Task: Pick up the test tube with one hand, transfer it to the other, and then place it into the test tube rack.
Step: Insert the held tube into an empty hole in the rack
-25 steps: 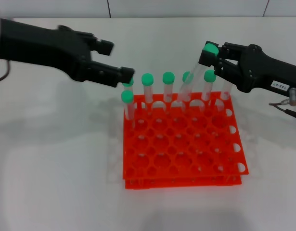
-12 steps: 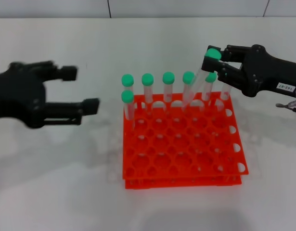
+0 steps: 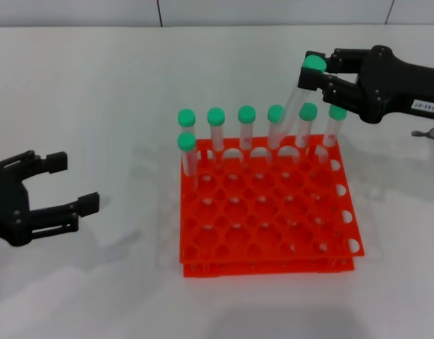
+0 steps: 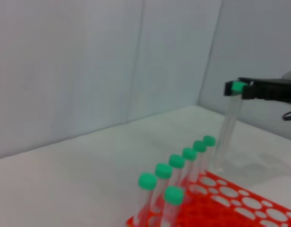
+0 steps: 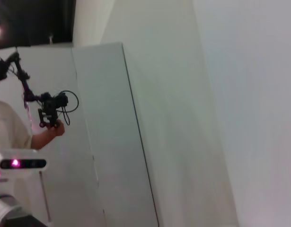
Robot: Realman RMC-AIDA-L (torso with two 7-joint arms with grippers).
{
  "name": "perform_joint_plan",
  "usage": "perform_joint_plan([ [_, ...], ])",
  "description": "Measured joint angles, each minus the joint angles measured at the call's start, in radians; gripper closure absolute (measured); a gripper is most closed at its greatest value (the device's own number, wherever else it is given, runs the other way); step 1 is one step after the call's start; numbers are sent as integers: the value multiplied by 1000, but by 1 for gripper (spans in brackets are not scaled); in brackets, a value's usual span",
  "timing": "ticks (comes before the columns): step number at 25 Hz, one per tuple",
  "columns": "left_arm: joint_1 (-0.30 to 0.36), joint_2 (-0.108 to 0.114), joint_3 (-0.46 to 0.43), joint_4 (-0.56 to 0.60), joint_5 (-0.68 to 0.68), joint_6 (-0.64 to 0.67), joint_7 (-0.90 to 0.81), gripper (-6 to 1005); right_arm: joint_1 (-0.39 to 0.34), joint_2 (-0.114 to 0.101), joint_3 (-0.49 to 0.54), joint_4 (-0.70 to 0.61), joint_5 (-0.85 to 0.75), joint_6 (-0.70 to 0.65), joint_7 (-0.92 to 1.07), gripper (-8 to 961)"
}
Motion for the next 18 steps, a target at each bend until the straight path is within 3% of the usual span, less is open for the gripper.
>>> perform_joint_plan([
  [9,-83,4,-90,-364,-18,-4,291,126,37,4,0,-129,-119,35,139,692],
  [18,-127,8,-125,-490,-25,-11,398,128,46,10,-6,-266,-168,30,273,692],
])
